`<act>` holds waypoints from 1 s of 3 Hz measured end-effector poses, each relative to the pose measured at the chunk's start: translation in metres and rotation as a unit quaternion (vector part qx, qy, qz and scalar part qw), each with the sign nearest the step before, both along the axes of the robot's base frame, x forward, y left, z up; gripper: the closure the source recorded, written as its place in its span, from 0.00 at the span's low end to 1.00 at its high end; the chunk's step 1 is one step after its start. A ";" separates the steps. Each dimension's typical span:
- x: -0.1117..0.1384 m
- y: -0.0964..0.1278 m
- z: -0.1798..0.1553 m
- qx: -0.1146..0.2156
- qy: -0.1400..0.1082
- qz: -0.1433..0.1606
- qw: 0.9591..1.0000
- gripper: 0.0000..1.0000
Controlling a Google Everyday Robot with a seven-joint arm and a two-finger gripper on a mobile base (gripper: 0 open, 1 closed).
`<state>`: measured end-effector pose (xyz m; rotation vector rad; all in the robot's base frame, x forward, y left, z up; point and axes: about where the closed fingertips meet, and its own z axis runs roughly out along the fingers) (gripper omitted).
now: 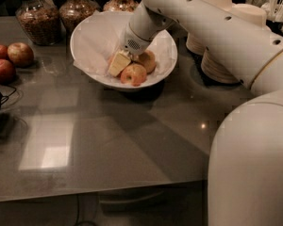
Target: Pick apple from white bowl
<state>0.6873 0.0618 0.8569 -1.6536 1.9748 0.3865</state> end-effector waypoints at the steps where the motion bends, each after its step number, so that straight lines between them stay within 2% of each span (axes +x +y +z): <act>1: -0.011 0.004 0.012 0.019 -0.001 0.028 0.999 1.00; 2: -0.036 0.013 0.050 0.062 -0.016 0.081 0.995 1.00; 3: -0.055 0.021 0.087 0.110 -0.033 0.129 0.985 1.00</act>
Offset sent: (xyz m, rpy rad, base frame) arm -0.0705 0.0212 0.1047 0.2427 -0.0812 0.3043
